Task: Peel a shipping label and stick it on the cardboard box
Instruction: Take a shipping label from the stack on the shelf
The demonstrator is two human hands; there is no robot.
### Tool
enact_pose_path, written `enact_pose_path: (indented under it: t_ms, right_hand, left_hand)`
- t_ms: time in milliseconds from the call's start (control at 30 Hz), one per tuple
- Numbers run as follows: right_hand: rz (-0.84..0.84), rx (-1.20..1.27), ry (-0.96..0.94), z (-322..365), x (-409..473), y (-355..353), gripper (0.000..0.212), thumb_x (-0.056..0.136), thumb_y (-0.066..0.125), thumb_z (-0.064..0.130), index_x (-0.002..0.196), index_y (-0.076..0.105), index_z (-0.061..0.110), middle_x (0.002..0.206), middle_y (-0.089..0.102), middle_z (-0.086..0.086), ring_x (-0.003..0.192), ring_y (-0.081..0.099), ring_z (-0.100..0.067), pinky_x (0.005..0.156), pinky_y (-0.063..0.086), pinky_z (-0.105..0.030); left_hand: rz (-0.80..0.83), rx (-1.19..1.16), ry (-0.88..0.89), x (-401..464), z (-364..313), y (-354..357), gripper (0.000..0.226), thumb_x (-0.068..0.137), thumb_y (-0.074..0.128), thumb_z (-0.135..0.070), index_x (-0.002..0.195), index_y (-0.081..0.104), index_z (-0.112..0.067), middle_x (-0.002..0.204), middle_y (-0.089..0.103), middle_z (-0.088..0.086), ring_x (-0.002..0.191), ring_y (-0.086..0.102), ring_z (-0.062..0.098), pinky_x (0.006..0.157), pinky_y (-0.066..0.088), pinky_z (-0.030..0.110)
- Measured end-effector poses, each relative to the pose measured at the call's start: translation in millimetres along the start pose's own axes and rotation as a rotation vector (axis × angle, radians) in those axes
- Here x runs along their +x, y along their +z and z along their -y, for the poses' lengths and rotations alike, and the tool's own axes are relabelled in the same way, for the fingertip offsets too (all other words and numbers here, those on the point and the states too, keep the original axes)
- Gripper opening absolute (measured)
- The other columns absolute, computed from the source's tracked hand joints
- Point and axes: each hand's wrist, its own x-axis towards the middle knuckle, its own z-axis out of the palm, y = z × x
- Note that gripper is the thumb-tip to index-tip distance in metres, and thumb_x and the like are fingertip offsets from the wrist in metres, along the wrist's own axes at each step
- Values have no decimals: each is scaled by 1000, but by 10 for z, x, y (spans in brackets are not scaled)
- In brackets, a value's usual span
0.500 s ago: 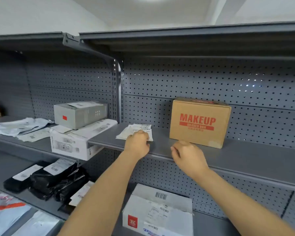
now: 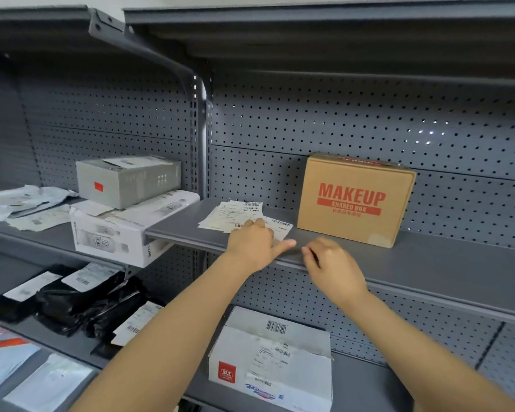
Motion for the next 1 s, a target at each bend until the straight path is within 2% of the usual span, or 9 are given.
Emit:
enact_pose_path:
  t_ms: [167, 233, 300, 400, 500, 567, 667, 833, 1000]
  right_hand:
    - [-58, 76, 108, 26, -50, -17, 30, 96, 42, 22, 77, 58, 6, 77, 56, -6, 72, 51, -23, 57, 38, -31]
    - [-99, 194, 182, 70, -80, -75, 26, 96, 43, 18, 79, 59, 5, 80, 56, -5, 74, 51, -21, 60, 36, -29]
    - [-161, 317, 254, 123, -137, -130, 20, 95, 46, 17, 80, 58, 10, 83, 56, -4, 75, 50, -18, 63, 30, -23]
    - [-253, 544, 440, 228, -325, -228, 14, 92, 53, 27, 92, 59, 14, 88, 61, -1, 85, 56, -17, 69, 40, -25]
    - [-227, 867, 702, 358, -498, -350, 33, 87, 61, 38, 106, 50, 13, 94, 62, 5, 89, 60, -13, 74, 46, -26]
    - [-196, 1123, 790, 384, -626, -404, 31, 87, 63, 24, 107, 56, 1, 101, 69, -10, 91, 65, -28, 84, 53, -41]
    - [-223, 1276, 837, 410, -867, -491, 15, 87, 57, 2, 100, 65, 2, 104, 71, -18, 94, 69, -34, 83, 54, -46]
    - [-252, 911, 765, 382, -1307, -558, 7, 83, 63, 5, 83, 66, 12, 89, 74, -7, 86, 70, -24, 78, 55, -41]
    - [-134, 756, 649, 480, -1759, -617, 11, 83, 65, 6, 85, 66, 16, 82, 70, 14, 70, 63, 10, 63, 45, -9]
  left_hand:
    - [44, 209, 165, -333, -57, -60, 54, 85, 56, -54, 119, 56, -12, 119, 47, 6, 115, 44, 25, 88, 41, 40]
    - [-88, 205, 219, -422, -79, -72, 28, 86, 62, -18, 114, 62, -19, 107, 54, 3, 105, 53, 24, 78, 38, 32]
    - [-248, 153, 269, -542, -80, -2, 47, 69, 66, 3, 107, 69, -24, 94, 60, 0, 91, 58, 23, 76, 39, 30]
    - [-616, 1, 296, -757, -144, 236, 54, 46, 66, 8, 91, 75, -22, 78, 64, -1, 74, 52, 21, 78, 41, 34]
    - [-959, -109, 327, -1062, -361, 420, 38, 73, 58, 2, 101, 73, -18, 87, 68, -2, 82, 48, 19, 88, 41, 41]
    - [-1034, -168, 350, -1248, -500, 511, 36, 81, 58, 1, 108, 66, -21, 98, 60, -6, 83, 50, 18, 92, 40, 44]
    - [-873, -135, 455, -1499, -625, 627, 48, 80, 52, 2, 120, 55, -25, 105, 48, -9, 88, 50, 16, 100, 33, 45]
    - [-225, -320, 574, -1919, -835, 752, 88, 51, 51, 6, 129, 43, -33, 136, 35, -9, 127, 32, 13, 112, 19, 57]
    - [-414, -1073, 65, -2135, -1151, 477, 46, 84, 45, -23, 130, 42, -27, 144, 28, -7, 136, 24, 6, 106, 16, 7]
